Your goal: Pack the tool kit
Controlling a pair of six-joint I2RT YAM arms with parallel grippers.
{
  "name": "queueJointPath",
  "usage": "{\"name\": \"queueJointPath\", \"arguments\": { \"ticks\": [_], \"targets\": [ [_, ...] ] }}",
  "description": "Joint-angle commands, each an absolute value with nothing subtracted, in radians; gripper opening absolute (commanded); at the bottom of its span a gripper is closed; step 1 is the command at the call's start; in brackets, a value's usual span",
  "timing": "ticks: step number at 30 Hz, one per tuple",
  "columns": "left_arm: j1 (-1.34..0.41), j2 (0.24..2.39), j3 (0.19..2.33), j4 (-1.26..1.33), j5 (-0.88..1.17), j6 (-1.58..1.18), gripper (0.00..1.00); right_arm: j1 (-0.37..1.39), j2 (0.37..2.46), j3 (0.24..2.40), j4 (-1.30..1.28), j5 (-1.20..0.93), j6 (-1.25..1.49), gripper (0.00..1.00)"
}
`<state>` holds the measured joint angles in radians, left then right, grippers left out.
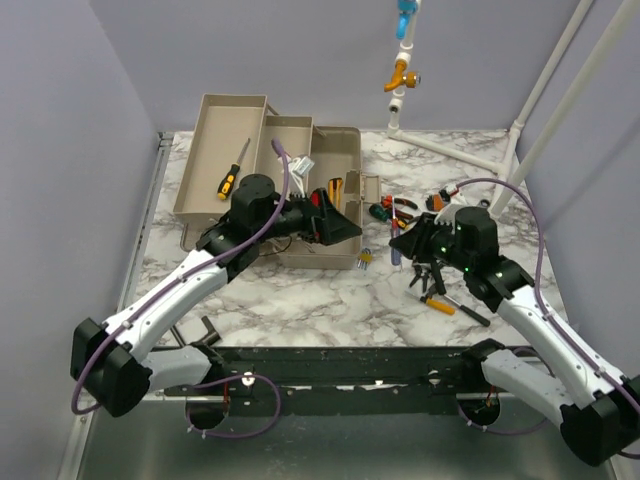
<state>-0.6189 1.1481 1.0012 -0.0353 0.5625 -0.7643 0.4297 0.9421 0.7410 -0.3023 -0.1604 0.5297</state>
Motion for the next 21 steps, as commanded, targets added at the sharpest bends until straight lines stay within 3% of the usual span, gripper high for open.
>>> {"name": "queueJointPath", "arguments": {
  "ticks": [1, 6, 13, 19, 21],
  "targets": [
    [-0.672, 1.230, 1.044, 0.076, 0.499, -0.805, 0.93, 0.428, 0.810, 0.678, -0.107, -0.428, 0.553, 0.01],
    [-0.726, 1.320, 1.091, 0.109, 0.467, -0.801, 0.86, 0.428, 0.770, 0.682, -0.024, -0.570, 0.596, 0.01],
    [-0.780, 1.402, 1.139, 0.153, 0.440, -0.821, 0.76, 0.427, 0.775, 0.704, -0.012, -0.614, 0.604, 0.01],
    [-0.799, 1.438, 1.158, 0.168, 0.442, -0.824, 0.38, 0.428, 0.767, 0.702, -0.010, -0.620, 0.609, 0.01],
    [-0.800, 1.440, 1.156, 0.173, 0.443, -0.826, 0.14, 0.428, 0.764, 0.700, -0.010, -0.614, 0.608, 0.01]
  ]
}}
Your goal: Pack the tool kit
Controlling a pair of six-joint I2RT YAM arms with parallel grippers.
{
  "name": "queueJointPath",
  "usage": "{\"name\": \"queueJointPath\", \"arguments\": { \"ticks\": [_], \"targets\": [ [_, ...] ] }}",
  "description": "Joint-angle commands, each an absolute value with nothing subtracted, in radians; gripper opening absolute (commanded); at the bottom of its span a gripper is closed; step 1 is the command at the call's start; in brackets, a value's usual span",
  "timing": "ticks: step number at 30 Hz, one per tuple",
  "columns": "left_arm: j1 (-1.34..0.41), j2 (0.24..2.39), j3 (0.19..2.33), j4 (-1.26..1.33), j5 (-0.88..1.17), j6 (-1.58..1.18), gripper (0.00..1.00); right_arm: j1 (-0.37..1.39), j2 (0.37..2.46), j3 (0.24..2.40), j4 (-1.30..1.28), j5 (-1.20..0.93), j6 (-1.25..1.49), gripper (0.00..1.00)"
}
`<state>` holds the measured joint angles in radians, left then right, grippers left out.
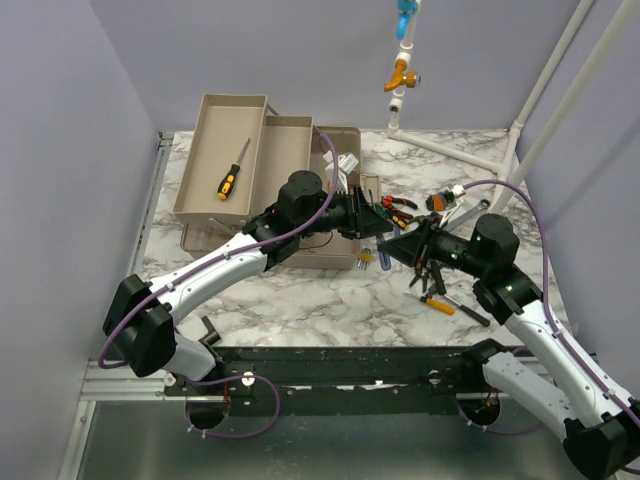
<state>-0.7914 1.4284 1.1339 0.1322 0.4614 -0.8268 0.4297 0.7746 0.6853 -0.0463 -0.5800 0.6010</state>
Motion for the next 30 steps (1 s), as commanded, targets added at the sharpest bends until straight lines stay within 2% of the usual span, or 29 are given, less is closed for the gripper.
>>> {"name": "queueJointPath", "arguments": {
  "ticks": [1, 2, 5, 7, 9, 11, 18, 21, 24, 30],
  "targets": [
    [-0.800, 1.440, 1.154, 0.175, 0.445, -0.826, 0.06, 0.427, 0.764, 0.698, -0.011, -0.612, 0.608, 0.02],
    [-0.800, 1.438, 1.153, 0.174, 0.445, -0.825, 0.00, 0.428, 0.764, 0.695, -0.010, -0.606, 0.610, 0.08],
    [-0.799, 1.426, 1.168, 0.119, 0.422, -0.788, 0.00, 0.427, 0.758, 0.691, -0.020, -0.574, 0.609, 0.41],
    [-0.797, 1.410, 1.194, 0.032, 0.377, -0.740, 0.00, 0.428, 0.748, 0.685, -0.031, -0.539, 0.607, 0.52],
    [-0.790, 1.395, 1.224, -0.052, 0.344, -0.693, 0.00, 0.428, 0.735, 0.681, -0.041, -0.507, 0.605, 0.70],
    [-0.773, 1.383, 1.268, -0.152, 0.315, -0.638, 0.00, 0.427, 0.718, 0.675, -0.056, -0.469, 0.604, 0.80],
    [-0.648, 1.394, 1.491, -0.524, 0.205, -0.434, 0.00, 0.427, 0.680, 0.672, -0.109, -0.385, 0.573, 0.82],
    [-0.597, 1.444, 1.630, -0.688, 0.087, -0.351, 0.00, 0.427, 0.683, 0.679, -0.144, -0.335, 0.559, 0.82],
    [-0.566, 1.522, 1.757, -0.823, -0.065, -0.277, 0.00, 0.427, 0.700, 0.695, -0.231, -0.182, 0.554, 0.82],
    [-0.538, 1.699, 1.949, -0.947, -0.234, -0.198, 0.00, 0.428, 0.831, 0.761, -0.437, 0.163, 0.588, 0.82]
  ]
}}
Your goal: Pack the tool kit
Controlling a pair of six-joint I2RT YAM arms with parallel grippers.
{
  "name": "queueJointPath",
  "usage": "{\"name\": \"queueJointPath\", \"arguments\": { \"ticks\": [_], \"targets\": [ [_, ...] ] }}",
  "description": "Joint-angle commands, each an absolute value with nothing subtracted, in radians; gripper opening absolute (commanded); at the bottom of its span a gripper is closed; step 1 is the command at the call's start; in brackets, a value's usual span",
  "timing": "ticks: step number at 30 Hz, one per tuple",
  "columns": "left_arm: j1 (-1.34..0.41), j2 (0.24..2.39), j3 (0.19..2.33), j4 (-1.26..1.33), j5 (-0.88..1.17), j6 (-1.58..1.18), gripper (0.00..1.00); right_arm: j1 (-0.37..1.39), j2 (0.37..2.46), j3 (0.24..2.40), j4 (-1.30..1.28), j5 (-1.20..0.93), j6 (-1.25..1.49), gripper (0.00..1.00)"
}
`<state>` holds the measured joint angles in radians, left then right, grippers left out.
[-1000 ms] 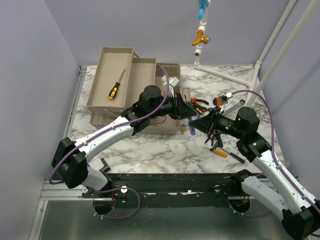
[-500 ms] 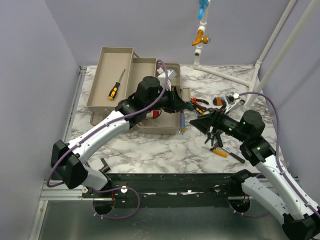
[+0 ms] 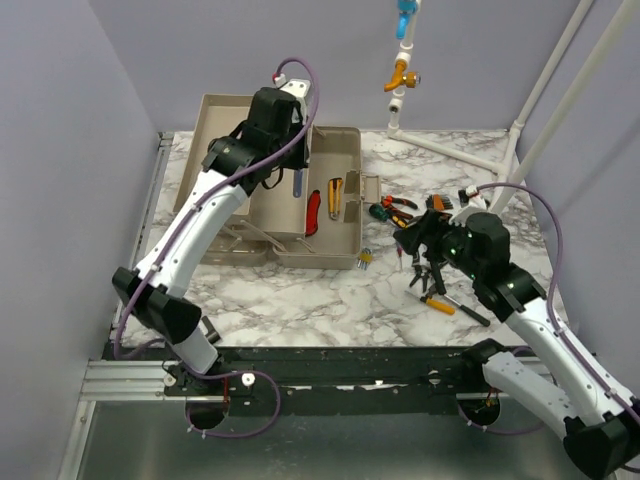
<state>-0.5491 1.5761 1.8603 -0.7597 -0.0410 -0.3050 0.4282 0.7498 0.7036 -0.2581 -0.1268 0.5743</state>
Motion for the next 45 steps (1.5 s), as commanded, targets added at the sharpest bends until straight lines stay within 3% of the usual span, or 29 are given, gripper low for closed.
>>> {"name": "queueJointPath", "arguments": {
  "ticks": [1, 6, 16, 24, 27, 31, 39, 43, 45],
  "targets": [
    [-0.536, 1.729, 1.971, -0.959, -0.264, -0.193, 0.00, 0.428, 0.864, 0.778, -0.479, 0.216, 0.609, 0.82],
    [-0.521, 1.834, 2.014, -0.956, -0.278, -0.181, 0.00, 0.427, 1.007, 0.818, -0.543, 0.304, 0.618, 0.81],
    [-0.492, 1.990, 2.072, -0.979, -0.230, -0.188, 0.01, 0.428, 1.347, 0.914, -0.474, 0.215, 0.539, 0.62],
    [-0.479, 2.090, 2.145, -1.034, -0.153, -0.212, 0.31, 0.427, 1.531, 0.951, -0.391, 0.228, 0.540, 0.54],
    [-0.470, 2.070, 2.155, -1.023, -0.141, -0.216, 0.47, 0.428, 1.589, 0.974, -0.377, 0.231, 0.539, 0.50],
    [-0.468, 1.998, 2.158, -0.997, -0.103, -0.216, 0.61, 0.428, 1.647, 0.995, -0.360, 0.235, 0.537, 0.44],
    [-0.468, 1.728, 1.994, -0.856, 0.124, -0.274, 0.73, 0.428, 1.728, 1.015, -0.350, 0.253, 0.536, 0.38],
    [-0.468, 1.568, 1.803, -0.704, 0.290, -0.331, 0.77, 0.428, 1.729, 1.004, -0.348, 0.280, 0.539, 0.26],
    [-0.468, 1.507, 1.715, -0.627, 0.394, -0.376, 0.77, 0.428, 1.710, 0.994, -0.349, 0.285, 0.540, 0.10]
  ]
}}
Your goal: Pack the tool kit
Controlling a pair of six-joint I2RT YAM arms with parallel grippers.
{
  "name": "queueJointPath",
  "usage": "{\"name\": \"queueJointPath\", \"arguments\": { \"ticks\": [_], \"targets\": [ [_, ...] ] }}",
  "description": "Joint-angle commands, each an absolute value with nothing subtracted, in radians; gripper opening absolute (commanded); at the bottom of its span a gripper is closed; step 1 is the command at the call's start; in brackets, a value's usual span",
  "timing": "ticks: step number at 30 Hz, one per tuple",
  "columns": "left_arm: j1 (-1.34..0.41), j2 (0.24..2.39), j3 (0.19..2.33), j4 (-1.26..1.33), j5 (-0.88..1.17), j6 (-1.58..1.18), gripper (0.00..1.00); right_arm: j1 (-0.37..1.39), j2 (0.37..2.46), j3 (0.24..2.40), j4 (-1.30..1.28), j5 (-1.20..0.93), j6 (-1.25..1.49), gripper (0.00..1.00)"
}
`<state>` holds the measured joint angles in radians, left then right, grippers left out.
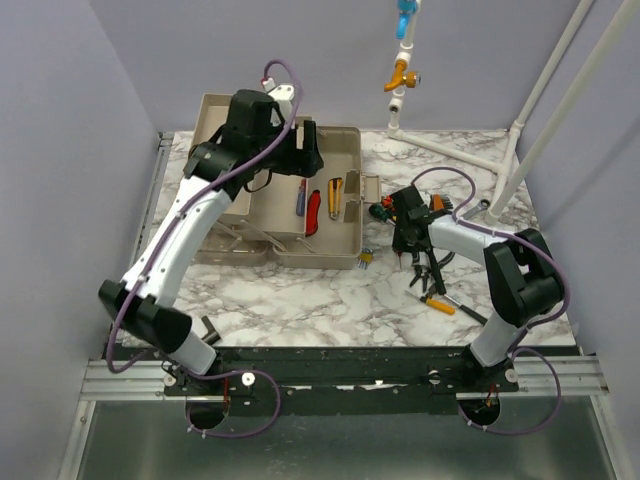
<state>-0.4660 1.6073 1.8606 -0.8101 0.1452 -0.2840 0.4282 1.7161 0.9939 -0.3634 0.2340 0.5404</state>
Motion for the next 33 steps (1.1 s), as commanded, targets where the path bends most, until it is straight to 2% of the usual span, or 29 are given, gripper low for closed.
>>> {"name": "queueJointPath", "arguments": {
  "ticks": [1, 5, 8, 14, 18, 23, 31, 33],
  "targets": [
    [-0.468, 1.483, 1.672, -0.588, 0.427, -0.404, 0.77, 0.428, 1.686, 0.985, -0.346, 0.280, 0.539, 0.02],
    [-0.478, 1.392, 1.483, -0.382, 0.568, -0.554, 0.80, 0.428, 1.532, 0.915, -0.304, 0.234, 0.517, 0.01],
    [-0.500, 1.345, 1.347, -0.201, 0.601, -0.654, 0.98, 0.427, 1.381, 0.839, -0.250, 0.141, 0.490, 0.01],
    [-0.568, 1.345, 1.238, -0.036, 0.571, -0.764, 0.98, 0.428, 1.086, 0.714, -0.136, -0.151, 0.464, 0.01],
    [-0.614, 1.383, 1.203, 0.079, 0.556, -0.823, 0.96, 0.428, 0.952, 0.660, -0.036, -0.342, 0.495, 0.01],
    [-0.643, 1.440, 1.224, 0.114, 0.558, -0.861, 0.91, 0.427, 0.880, 0.647, 0.059, -0.502, 0.547, 0.01],
    [-0.676, 1.503, 1.246, 0.129, 0.554, -0.883, 0.81, 0.428, 0.860, 0.681, 0.076, -0.543, 0.562, 0.01],
    [-0.681, 1.513, 1.247, 0.144, 0.563, -0.892, 0.71, 0.428, 0.861, 0.685, 0.078, -0.543, 0.566, 0.01]
  ]
}}
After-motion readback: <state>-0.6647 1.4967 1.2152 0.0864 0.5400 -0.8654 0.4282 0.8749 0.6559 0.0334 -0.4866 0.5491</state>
